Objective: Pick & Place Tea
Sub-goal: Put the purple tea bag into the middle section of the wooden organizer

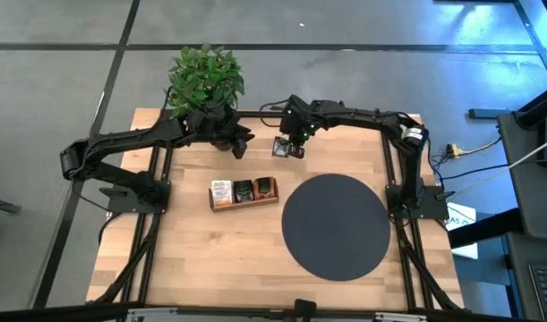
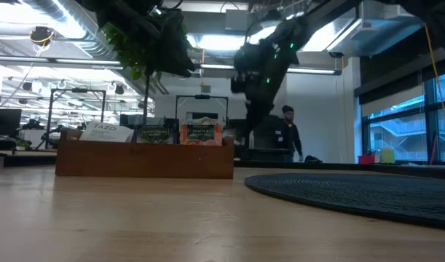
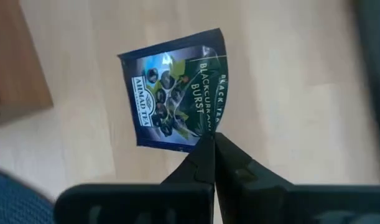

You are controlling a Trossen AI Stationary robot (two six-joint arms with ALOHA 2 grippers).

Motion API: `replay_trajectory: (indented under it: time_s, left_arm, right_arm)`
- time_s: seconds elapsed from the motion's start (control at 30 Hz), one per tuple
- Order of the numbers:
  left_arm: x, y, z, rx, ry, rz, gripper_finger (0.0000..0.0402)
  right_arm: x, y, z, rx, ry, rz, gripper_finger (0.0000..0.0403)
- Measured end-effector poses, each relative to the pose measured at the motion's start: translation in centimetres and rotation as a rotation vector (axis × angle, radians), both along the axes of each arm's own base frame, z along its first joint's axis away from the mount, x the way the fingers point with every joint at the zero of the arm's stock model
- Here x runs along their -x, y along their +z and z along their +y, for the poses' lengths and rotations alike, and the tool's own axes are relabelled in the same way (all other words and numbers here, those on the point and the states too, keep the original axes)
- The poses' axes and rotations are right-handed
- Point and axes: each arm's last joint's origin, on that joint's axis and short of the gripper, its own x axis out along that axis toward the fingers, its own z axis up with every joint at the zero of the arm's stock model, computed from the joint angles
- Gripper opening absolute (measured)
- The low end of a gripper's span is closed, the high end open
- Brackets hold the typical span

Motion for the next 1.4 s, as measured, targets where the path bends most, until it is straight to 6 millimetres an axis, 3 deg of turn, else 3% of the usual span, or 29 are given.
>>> replay_trajectory:
  time_s: [0.13, 0.3, 0.7, 0.83, 1.1, 1.4]
  left_arm:
    - [-0.3, 0.0, -0.6, 0.057, -0.046, -0.023, 0.0120]
    - [-1.0, 0.0, -2.5, 0.103, -0.087, -0.035, 0.0125]
    - [-2.6, 0.1, -9.8, 0.198, -0.194, -0.056, 0.0205]
    - [-2.6, 0.1, -11.8, 0.230, -0.207, -0.060, 0.0218]
    - [-3.0, -0.3, -14.0, 0.250, -0.197, -0.066, 0.0215]
    - [-3.8, -1.4, -14.4, 0.288, -0.184, -0.042, 0.0214]
  right_arm:
    - [0.0, 2.5, 1.6, 0.069, -0.018, -0.029, 0.0000]
    - [-0.1, 5.0, 5.4, 0.103, -0.020, -0.042, 0.0000]
    - [-0.3, 7.0, 18.7, 0.117, 0.022, -0.037, 0.0000]
    - [0.2, 7.7, 22.1, 0.148, 0.001, -0.073, 0.0000]
    - [0.3, 8.3, 26.1, 0.153, 0.030, -0.178, 0.0000]
    - [-0.2, 8.7, 26.7, 0.156, 0.022, -0.262, 0.0000]
